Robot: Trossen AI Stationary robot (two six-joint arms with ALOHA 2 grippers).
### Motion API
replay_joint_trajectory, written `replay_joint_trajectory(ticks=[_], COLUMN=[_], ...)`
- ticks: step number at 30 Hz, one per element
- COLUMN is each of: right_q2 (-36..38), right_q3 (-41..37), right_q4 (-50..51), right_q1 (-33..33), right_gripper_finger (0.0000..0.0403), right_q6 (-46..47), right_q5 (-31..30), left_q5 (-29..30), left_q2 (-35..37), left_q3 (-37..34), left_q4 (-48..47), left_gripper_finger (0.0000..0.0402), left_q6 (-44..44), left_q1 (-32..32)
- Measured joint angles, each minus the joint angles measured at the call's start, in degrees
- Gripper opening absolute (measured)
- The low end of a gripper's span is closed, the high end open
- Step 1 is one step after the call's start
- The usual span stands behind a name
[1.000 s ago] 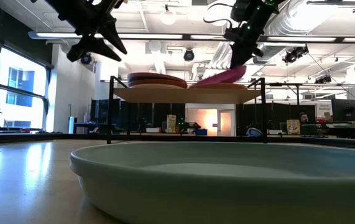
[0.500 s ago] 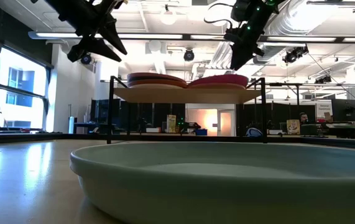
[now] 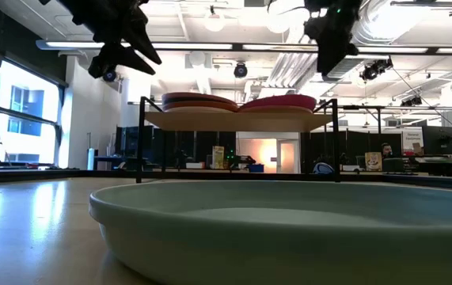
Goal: Place and stack plates onto a shelf
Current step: Stack the blue plate on top of the pink plate on the shelf
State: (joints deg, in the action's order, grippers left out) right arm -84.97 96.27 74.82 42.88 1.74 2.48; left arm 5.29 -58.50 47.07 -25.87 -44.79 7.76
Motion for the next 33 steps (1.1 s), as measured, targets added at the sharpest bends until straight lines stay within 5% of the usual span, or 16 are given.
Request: replay_joint_trajectory(ticks=[14, 33], right_q2=[2.85, 2.52], right_q3=[0.02, 0.02], right_q4=[6.35, 6.05], right_q1=[-20.85, -45.37], right_gripper_finger=[0.0094, 0.0094], right_q6=[20.80, 48.67], right_q5=[0.27, -11.77], left_q5=[-4.50, -4.86], left_q2=[-2.15, -20.87], left_q3=[-0.07, -0.07], left_q4=[1.36, 15.08], left_gripper_finger=[0.0095, 0.0095], left_q6=[0.94, -7.61], left_q1=[-8.23, -21.72])
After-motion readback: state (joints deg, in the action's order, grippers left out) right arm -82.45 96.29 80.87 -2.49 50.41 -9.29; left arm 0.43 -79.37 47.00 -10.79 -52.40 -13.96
